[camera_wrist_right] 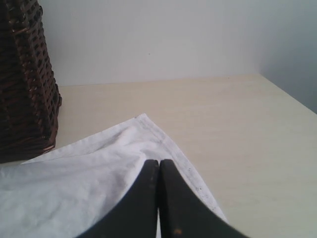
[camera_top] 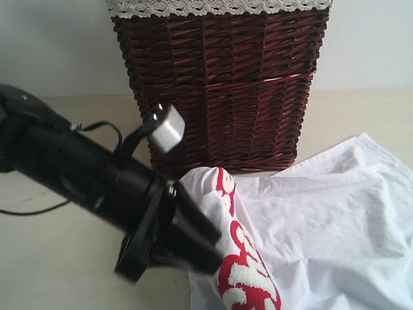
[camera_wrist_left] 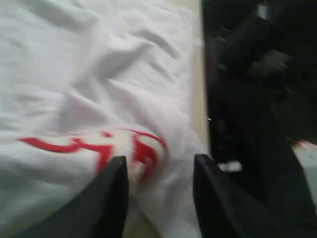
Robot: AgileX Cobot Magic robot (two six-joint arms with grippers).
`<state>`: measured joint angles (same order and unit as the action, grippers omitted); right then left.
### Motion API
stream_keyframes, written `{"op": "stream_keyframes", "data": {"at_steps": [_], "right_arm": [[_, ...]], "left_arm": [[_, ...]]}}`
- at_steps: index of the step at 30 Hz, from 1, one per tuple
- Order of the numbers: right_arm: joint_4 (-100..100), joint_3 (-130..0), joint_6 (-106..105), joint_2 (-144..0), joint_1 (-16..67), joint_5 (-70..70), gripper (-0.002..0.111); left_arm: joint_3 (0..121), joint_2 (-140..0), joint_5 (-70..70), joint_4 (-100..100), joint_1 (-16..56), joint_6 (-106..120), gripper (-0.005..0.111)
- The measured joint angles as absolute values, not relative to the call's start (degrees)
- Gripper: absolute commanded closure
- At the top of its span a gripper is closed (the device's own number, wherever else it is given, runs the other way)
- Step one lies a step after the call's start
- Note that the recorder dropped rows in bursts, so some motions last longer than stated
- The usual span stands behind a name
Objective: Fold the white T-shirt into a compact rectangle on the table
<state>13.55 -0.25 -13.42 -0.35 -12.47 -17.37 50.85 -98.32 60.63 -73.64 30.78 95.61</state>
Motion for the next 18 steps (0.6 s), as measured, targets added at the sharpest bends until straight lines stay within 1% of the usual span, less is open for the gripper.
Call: {"op": "stream_keyframes", "data": {"at_steps": [2, 3, 4, 9, 11, 13, 16, 18], "right_arm": [[13.55, -0.25, -13.42, -0.35, -12.47, -17.37, 0.108], [13.55, -0.25, -13.42, -0.35, -12.47, -17.37, 0.108], [13.55, -0.25, -13.42, -0.35, -12.47, -17.37, 0.108], [13.55, -0.25, -13.42, -0.35, -12.47, -17.37, 0.108], [13.55, -0.25, -13.42, -0.35, -12.47, -17.37, 0.108], [13.55, -0.25, -13.42, -0.35, -12.47, -17.37, 0.108], [13.55, -0.25, -13.42, -0.35, -12.47, -17.37, 0.108], [13.55, -0.25, -13.42, -0.35, -12.47, -17.37, 0.108]], "left_arm": [[47.93, -98.45, 63.33, -71.75, 31.93, 99.26, 0.097], [46.58, -98.57, 62.63, -71.48, 32.41, 101.56, 0.105], [45.33, -98.81, 61.01, -71.32, 32.85, 103.67, 0.106], [42.56, -100.37, 52.91, -71.43, 34.48, 112.93, 0.105], [42.3, -101.45, 51.78, -71.91, 35.0, 114.93, 0.098], [42.3, -102.42, 51.24, -72.66, 35.94, 115.98, 0.086], [42.3, -103.49, 51.1, -74.52, 37.37, 116.41, 0.064], [42.22, -104.0, 51.1, -76.73, 38.26, 116.51, 0.057]]}}
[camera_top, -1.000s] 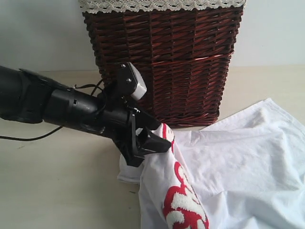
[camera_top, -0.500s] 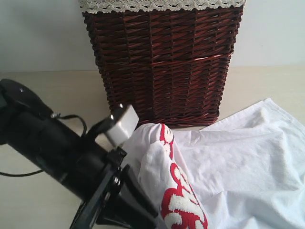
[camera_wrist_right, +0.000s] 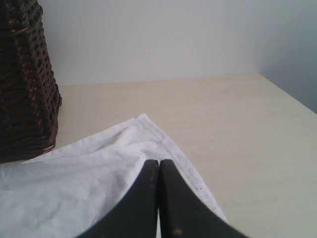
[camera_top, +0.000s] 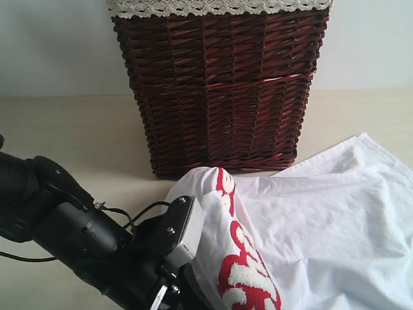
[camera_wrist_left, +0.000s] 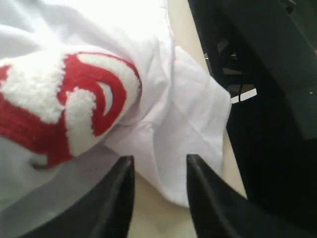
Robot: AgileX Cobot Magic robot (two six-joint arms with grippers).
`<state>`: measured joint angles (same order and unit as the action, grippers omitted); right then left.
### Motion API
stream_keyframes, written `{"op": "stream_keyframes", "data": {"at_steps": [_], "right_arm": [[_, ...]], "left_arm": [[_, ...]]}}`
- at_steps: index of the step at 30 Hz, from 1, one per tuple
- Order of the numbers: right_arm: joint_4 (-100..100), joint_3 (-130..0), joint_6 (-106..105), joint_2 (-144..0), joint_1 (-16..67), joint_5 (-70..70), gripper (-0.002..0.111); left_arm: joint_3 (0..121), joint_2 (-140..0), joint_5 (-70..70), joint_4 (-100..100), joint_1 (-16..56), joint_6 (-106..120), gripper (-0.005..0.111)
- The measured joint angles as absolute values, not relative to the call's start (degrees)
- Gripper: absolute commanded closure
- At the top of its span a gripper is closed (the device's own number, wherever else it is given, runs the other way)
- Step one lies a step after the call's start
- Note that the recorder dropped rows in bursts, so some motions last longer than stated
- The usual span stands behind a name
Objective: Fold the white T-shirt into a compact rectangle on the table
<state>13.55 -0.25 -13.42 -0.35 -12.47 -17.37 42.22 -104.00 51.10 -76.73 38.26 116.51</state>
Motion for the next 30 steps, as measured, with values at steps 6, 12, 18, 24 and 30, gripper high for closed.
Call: {"op": "stream_keyframes", "data": {"at_steps": [6, 12, 18, 24, 30], "right_arm": [[13.55, -0.25, -13.42, -0.35, -12.47, -17.37, 0.108], [13.55, -0.25, -13.42, -0.35, -12.47, -17.37, 0.108], [13.55, -0.25, -13.42, -0.35, -12.47, -17.37, 0.108], [13.55, -0.25, -13.42, -0.35, -12.47, -17.37, 0.108], [13.55, -0.25, -13.42, -0.35, -12.47, -17.37, 0.108]], "left_arm": [[42.22, -105.18, 50.72, -80.18, 40.43, 116.51, 0.061], [42.22, -108.74, 49.59, -80.57, 42.99, 116.51, 0.061], [42.22, -109.92, 44.23, -84.74, 45.26, 116.83, 0.061], [42.22, -109.92, 41.78, -89.62, 45.26, 117.08, 0.061], [42.22, -109.92, 38.07, -90.65, 45.49, 116.77, 0.069]]}}
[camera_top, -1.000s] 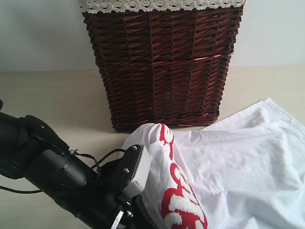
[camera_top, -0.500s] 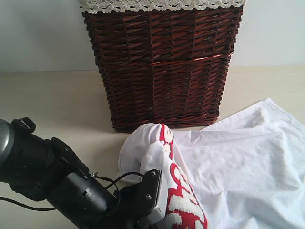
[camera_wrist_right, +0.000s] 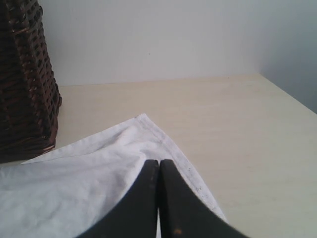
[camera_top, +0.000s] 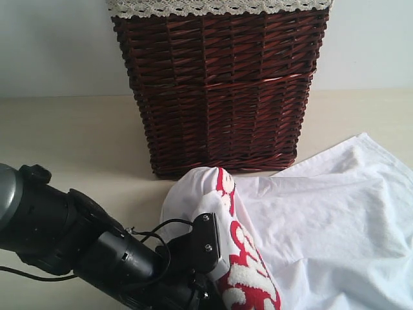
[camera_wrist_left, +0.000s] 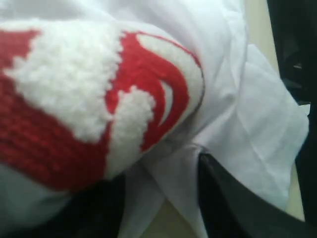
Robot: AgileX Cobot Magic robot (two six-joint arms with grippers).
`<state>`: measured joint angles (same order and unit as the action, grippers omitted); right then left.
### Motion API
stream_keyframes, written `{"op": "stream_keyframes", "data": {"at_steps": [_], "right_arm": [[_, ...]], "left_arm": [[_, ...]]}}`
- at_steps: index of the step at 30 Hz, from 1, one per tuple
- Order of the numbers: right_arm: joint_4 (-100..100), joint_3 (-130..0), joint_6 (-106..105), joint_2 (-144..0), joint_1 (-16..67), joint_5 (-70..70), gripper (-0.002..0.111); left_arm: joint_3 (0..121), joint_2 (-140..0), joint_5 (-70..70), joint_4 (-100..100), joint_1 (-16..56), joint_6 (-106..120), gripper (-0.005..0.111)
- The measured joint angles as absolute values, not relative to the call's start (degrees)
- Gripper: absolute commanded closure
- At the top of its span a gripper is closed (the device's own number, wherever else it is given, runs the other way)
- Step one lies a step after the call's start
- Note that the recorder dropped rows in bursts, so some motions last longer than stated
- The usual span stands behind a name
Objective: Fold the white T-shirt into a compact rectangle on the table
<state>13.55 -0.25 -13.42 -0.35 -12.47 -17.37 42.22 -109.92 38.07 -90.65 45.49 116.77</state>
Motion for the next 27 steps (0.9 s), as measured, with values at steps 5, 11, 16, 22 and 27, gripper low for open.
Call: {"op": "stream_keyframes", "data": {"at_steps": [5, 11, 16, 22, 27], "right_arm": [[13.55, -0.25, -13.42, -0.35, -12.47, -17.37, 0.108], [13.55, -0.25, -13.42, -0.35, -12.47, -17.37, 0.108], [13.55, -0.25, -13.42, -0.35, -12.47, -17.37, 0.108], [13.55, -0.25, -13.42, -0.35, -12.47, -17.37, 0.108], [13.55, -0.25, -13.42, -0.35, -12.47, -17.37, 0.108]], "left_arm": [[42.22, -109.92, 37.98, -87.98, 45.49, 113.23, 0.106], [42.22, -108.82, 38.09, -85.99, 45.49, 112.4, 0.107], [42.52, -103.47, 39.77, -83.83, 44.57, 112.65, 0.107], [43.49, -96.76, 54.86, -77.66, 44.87, 112.41, 0.107], [43.57, -96.23, 61.33, -72.95, 50.78, 107.48, 0.107]]}}
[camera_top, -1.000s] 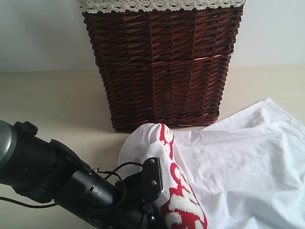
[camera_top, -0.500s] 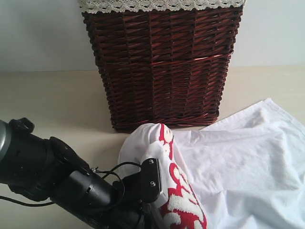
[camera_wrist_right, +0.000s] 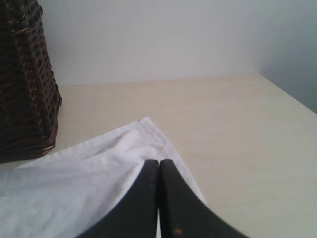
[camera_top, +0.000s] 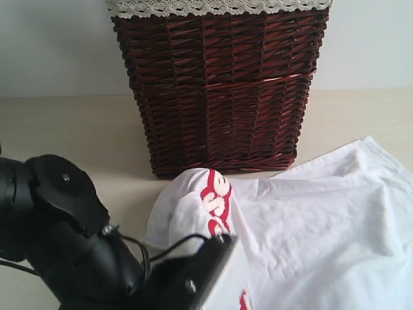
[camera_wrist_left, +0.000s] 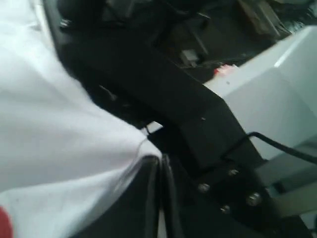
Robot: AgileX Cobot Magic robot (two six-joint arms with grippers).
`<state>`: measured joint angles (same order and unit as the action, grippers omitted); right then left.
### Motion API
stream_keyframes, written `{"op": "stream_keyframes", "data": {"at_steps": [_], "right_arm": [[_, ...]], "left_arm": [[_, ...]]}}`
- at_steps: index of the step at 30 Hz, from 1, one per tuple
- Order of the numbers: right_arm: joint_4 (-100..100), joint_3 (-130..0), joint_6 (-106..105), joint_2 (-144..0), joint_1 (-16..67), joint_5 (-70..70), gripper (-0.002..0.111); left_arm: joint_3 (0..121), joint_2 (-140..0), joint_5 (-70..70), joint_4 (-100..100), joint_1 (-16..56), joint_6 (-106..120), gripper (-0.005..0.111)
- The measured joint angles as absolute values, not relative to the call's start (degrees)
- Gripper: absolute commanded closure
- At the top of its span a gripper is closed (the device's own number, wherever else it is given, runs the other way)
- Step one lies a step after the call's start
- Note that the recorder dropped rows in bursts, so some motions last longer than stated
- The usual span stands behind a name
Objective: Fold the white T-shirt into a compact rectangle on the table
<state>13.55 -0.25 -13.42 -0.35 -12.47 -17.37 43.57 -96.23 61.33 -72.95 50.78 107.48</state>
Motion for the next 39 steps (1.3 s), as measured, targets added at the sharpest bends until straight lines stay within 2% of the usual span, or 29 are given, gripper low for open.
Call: {"op": "stream_keyframes", "data": {"at_steps": [4, 6, 9, 15, 18, 26, 28, 31, 35, 39], "right_arm": [[13.55, -0.25, -13.42, -0.35, -12.47, -17.37, 0.108], [13.55, -0.25, -13.42, -0.35, -12.47, -17.37, 0.108], [13.55, -0.25, -13.42, -0.35, -12.47, -17.37, 0.108], [13.55, -0.25, -13.42, -0.35, -12.47, -17.37, 0.108], [13.55, -0.25, -13.42, -0.35, -12.47, -17.37, 0.108], [13.55, -0.25, -13.42, -0.35, -12.47, -17.37, 0.108], [13.55, -0.25, -13.42, -0.35, -12.47, -17.37, 0.108], [13.55, -0.25, -13.42, -0.35, -12.47, -17.37, 0.108], [13.55, -0.25, -13.42, -0.35, -12.47, -17.37, 0.108], [13.55, -0.25, -13.42, -0.35, -12.47, -17.37, 0.108]], "left_arm": [[43.57, -97.05, 62.2, -65.76, 56.84, 103.26, 0.106], [43.57, -97.82, 62.45, -62.5, 59.17, 100.57, 0.102], [43.57, -98.16, 62.66, -61.65, 60.82, 98.39, 0.088], [44.66, -98.16, 61.41, -64.69, 60.83, 96.45, 0.053], [44.9, -98.16, 59.79, -64.57, 60.83, 93.93, 0.047], [47.13, -93.45, 57.76, -64.0, 57.79, 91.71, 0.048], [48.42, -91.8, 56.38, -64.4, 55.78, 91.03, 0.052], [49.92, -90.37, 52.35, -64.85, 51.02, 88.72, 0.069], [50.27, -90.13, 39.02, -64.98, 44.97, 86.49, 0.106], [50.65, -92.2, 23.88, -68.1, 42.91, 96.6, 0.107]]}}
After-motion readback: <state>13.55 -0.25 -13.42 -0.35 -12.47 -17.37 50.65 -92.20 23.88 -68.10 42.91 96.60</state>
